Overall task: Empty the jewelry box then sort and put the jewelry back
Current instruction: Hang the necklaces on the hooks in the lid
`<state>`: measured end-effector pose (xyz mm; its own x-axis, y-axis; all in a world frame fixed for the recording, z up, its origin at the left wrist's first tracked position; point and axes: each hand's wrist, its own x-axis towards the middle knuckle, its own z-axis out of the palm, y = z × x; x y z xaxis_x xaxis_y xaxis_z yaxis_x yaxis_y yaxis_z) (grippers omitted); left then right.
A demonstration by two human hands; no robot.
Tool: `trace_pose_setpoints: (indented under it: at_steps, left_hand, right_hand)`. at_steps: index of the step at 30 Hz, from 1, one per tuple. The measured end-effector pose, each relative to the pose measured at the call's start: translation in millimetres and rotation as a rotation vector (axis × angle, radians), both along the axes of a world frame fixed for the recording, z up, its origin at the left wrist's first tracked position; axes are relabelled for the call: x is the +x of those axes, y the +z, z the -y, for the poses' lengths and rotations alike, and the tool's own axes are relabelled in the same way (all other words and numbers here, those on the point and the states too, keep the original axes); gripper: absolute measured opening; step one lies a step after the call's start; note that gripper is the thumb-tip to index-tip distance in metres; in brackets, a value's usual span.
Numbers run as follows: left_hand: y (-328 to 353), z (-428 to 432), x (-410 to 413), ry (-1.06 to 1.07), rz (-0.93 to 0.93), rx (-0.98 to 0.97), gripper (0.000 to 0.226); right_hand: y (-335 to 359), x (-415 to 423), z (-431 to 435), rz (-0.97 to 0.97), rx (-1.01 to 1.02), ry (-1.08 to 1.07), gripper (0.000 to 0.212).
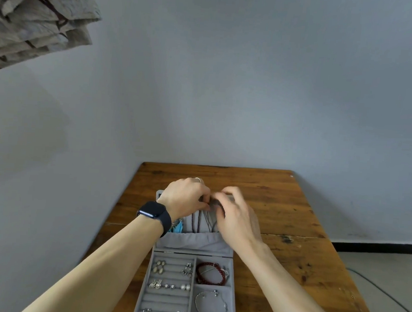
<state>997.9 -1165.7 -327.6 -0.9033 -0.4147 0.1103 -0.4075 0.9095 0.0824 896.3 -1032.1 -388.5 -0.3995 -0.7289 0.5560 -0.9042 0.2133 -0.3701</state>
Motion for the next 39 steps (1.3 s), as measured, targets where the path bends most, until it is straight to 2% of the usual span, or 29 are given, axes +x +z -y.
trace_pose_setpoints:
  at_steps: [3,10,16,20,27,34,39]
  left_hand:
    - [0,0,2,-0.007,-0.007,0.005,0.010]
    - [-2,-1,7,-0.029,-0.022,0.016,0.009]
    - [-5,-5,11,0.002,-0.122,0.043,0.006]
    - [-8,-7,12,0.031,-0.183,0.063,0.020]
    - [-10,-6,13,0.041,-0.200,0.126,0.020]
    - [-15,-6,13,0.049,-0.199,0.109,0.029]
    - [-17,-10,17,0.047,-0.239,0.130,0.032]
  right_hand:
    - [-2,-3,3,-0.087,0.030,-0.001,0.010]
    - [-13,3,4,-0.080,-0.002,-0.031,0.013]
    - [-11,7,4,-0.047,-0.031,-0.139,0.010]
    - [-10,15,6,0.036,-0.015,-0.249,0.009]
    - [-1,21,7,0.109,0.071,-0.315,0.015]
    - [-18,25,-4,0.010,0.310,-0.166,0.015]
    - [-27,22,-24,0.027,0.185,-0.116,0.020]
